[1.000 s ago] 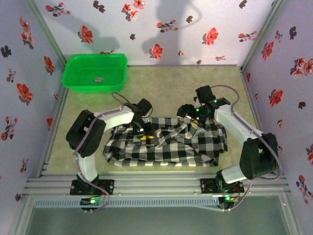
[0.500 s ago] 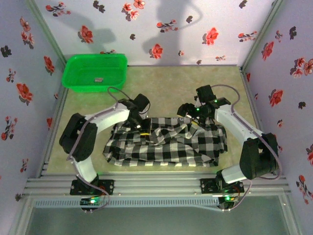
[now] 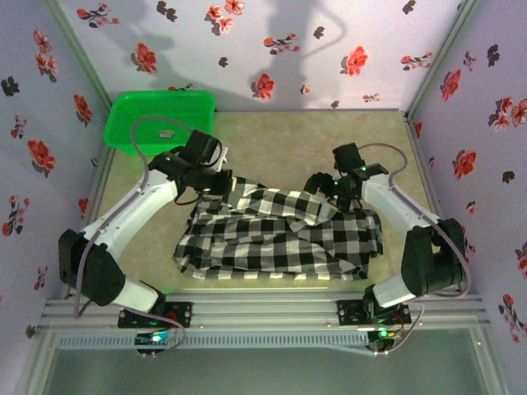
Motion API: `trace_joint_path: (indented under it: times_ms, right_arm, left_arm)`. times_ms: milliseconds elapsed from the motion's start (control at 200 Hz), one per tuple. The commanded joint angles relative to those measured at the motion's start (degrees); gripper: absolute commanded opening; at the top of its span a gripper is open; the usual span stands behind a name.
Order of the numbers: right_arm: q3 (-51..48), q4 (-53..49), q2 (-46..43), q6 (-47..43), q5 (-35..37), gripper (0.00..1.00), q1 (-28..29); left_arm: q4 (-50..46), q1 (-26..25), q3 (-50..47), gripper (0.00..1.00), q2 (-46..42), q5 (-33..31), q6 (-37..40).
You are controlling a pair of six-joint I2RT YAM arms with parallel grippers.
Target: Fold and stack the long sleeve shirts
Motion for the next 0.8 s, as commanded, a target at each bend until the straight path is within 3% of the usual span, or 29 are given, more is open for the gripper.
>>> trace_joint_path:
  times_ms: [0,100,240,515,795]
  right_arm:
    - [-1.1,1.6,1.0,1.0,1.5,0.87,-0.3]
    - [-1.9,2.1,1.1,1.1,2.0,0.87,-0.2]
    - [-1.6,0.9,1.1,0.6,4.4,0.87,-0.6]
    - [-1.5,-1.1,-1.0,0.5,7.7,0.88,-4.1]
    - [4.4,-2.1,0.0,-0.7,8.5,0.89,-10.8]
  left_arm:
    - [0.9,0.4,2.1,0.03,1.2,-1.5,7.0]
    - [2.8,0.4,4.3,0.04,2.8,-0.9,9.0]
    - [4.5,-0.3,6.1,0.04,3.3,5.8,9.5]
    - [8.5,-3.6,-0.8,0.05,-7.4,13.7,11.4]
    - [6.2,-14.6,-1.2,0.07,-12.6,19.3,10.6]
